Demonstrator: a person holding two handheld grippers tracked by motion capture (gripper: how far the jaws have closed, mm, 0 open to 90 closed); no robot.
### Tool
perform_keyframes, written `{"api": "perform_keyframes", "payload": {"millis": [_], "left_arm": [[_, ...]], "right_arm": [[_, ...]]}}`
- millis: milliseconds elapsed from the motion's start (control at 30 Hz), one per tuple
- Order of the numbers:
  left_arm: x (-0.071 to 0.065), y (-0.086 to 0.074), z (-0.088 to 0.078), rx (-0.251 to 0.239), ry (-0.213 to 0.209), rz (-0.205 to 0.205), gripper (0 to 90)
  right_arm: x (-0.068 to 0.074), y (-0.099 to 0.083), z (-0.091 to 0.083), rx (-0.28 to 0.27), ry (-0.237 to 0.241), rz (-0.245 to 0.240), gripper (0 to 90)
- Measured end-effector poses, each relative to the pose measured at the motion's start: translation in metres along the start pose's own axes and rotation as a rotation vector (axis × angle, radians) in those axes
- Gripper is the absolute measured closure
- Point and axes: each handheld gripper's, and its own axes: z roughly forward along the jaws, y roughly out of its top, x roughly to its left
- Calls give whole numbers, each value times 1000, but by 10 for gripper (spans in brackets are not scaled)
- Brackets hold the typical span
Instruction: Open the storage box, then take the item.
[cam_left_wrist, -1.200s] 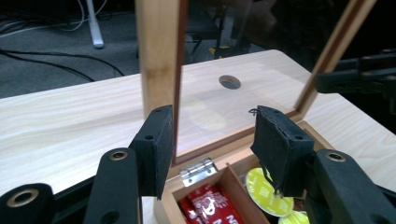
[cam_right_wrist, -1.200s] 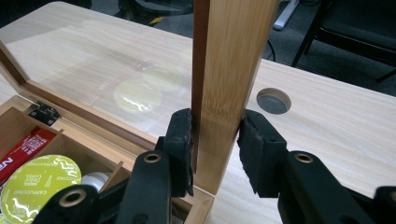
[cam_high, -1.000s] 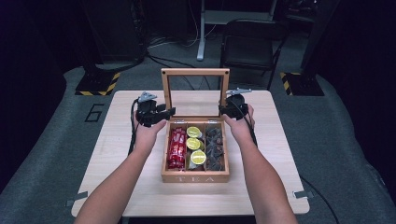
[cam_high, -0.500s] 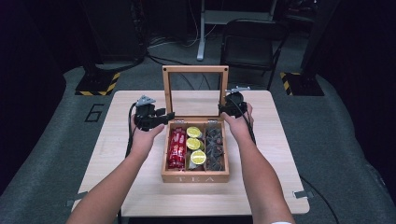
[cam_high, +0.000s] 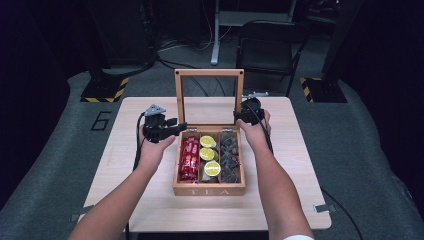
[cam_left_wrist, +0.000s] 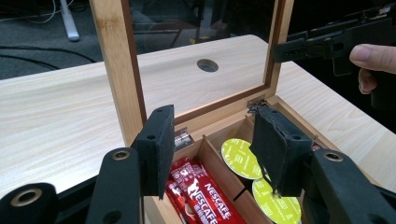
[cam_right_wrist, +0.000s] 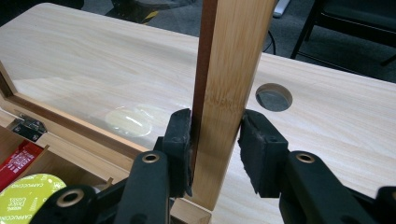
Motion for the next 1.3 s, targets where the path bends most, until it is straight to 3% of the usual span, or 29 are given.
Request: {"api": "perform_keyframes", "payload": {"millis": [167,433,667,933,1100,1300], "left_arm": [[0,0,0,2,-4,-2,491],[2,-2,-1,1,3,-7,490],[3,-3,-4,4,9,-9,487],[4,-3,-5,1,15,-17,487],[4,-2,-7,-1,14,-12,487],[6,-2,-10,-6,26,-21,485]], "right_arm": [[-1,1,0,8,1,-22,636],[0,1,0,9,0,-11,629],[-6,-1,-8,-6,17,-9,548],[-1,-13,-22,-30,26,-8,494],[9,-19,-33,-61,48,-52,460],[19,-28,-44,-44,62,-122,440]]}}
